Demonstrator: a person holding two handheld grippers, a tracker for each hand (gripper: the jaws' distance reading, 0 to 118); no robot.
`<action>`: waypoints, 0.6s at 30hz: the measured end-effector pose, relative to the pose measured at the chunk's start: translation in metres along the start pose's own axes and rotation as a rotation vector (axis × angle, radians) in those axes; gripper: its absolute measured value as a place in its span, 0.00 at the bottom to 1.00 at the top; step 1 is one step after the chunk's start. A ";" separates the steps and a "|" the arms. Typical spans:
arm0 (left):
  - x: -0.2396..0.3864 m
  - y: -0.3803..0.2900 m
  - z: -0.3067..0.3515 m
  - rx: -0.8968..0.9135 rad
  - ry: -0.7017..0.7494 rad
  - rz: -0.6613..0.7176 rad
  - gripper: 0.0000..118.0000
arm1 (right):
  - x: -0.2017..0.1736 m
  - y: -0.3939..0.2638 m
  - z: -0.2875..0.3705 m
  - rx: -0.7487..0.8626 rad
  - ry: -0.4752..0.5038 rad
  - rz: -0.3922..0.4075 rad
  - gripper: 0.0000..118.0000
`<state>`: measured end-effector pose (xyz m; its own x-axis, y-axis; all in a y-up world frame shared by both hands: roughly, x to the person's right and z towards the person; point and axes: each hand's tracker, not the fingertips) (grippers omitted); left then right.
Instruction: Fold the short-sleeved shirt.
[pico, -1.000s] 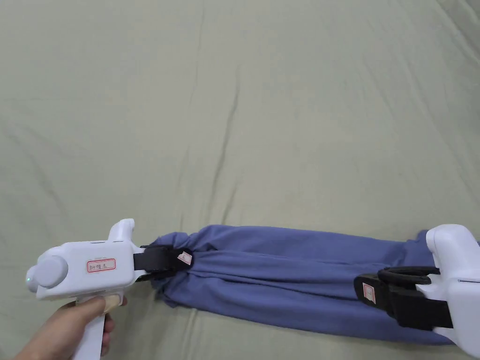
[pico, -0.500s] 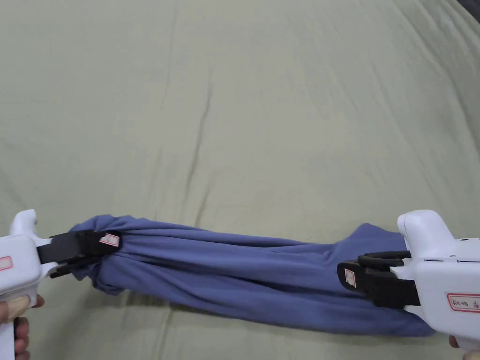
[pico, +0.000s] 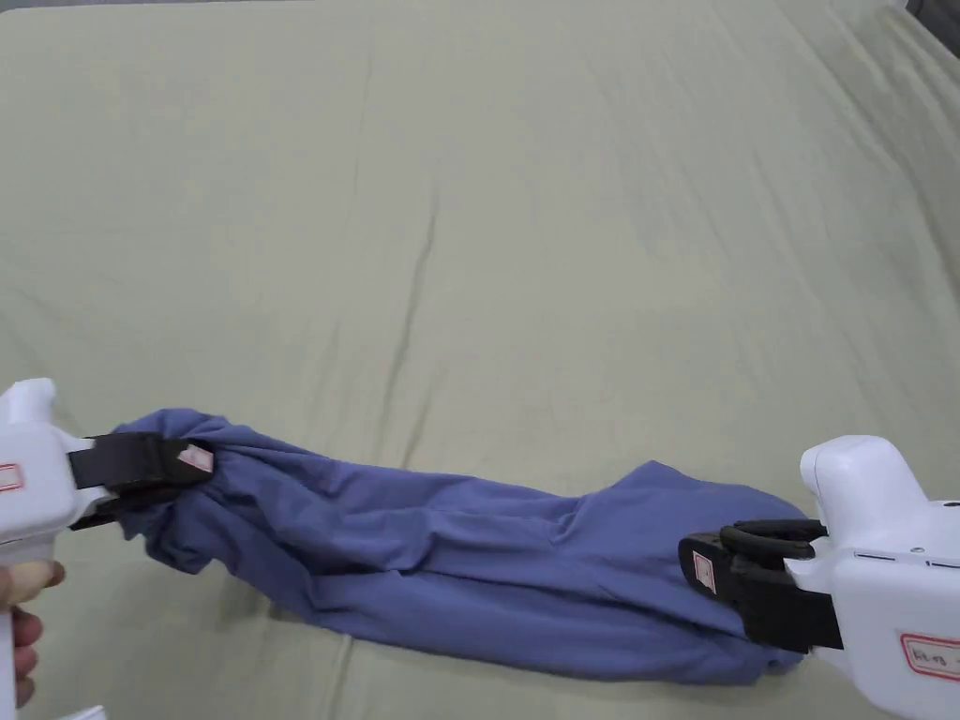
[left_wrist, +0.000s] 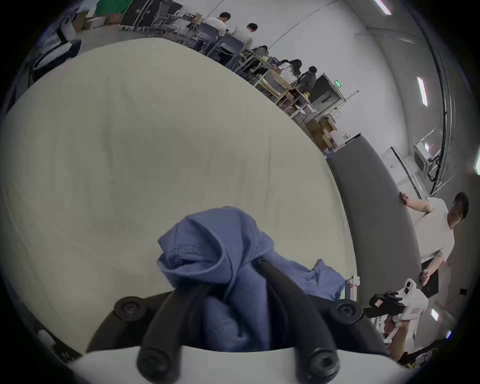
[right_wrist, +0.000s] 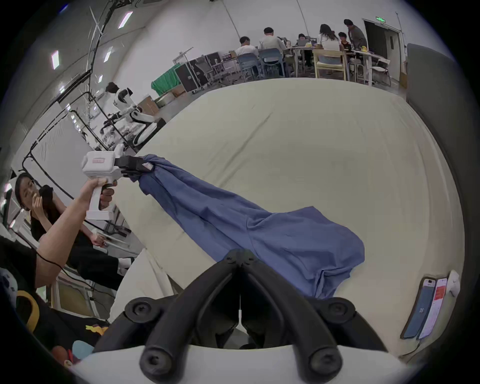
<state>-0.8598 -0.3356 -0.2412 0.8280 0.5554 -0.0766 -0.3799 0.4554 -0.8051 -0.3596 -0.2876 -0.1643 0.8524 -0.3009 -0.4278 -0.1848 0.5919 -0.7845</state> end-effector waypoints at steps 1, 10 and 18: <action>0.017 -0.006 -0.006 -0.019 0.005 0.000 0.08 | 0.001 -0.002 0.001 0.000 -0.001 -0.001 0.02; 0.149 -0.081 -0.110 -0.182 -0.006 -0.161 0.08 | 0.010 -0.020 0.024 0.021 -0.010 -0.031 0.02; 0.159 -0.130 -0.182 -0.253 0.097 -0.217 0.84 | 0.019 -0.036 0.039 0.032 -0.040 -0.064 0.02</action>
<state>-0.6034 -0.4329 -0.2557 0.9184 0.3900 0.0663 -0.0866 0.3617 -0.9282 -0.3178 -0.2853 -0.1269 0.8807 -0.3094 -0.3586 -0.1142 0.5961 -0.7947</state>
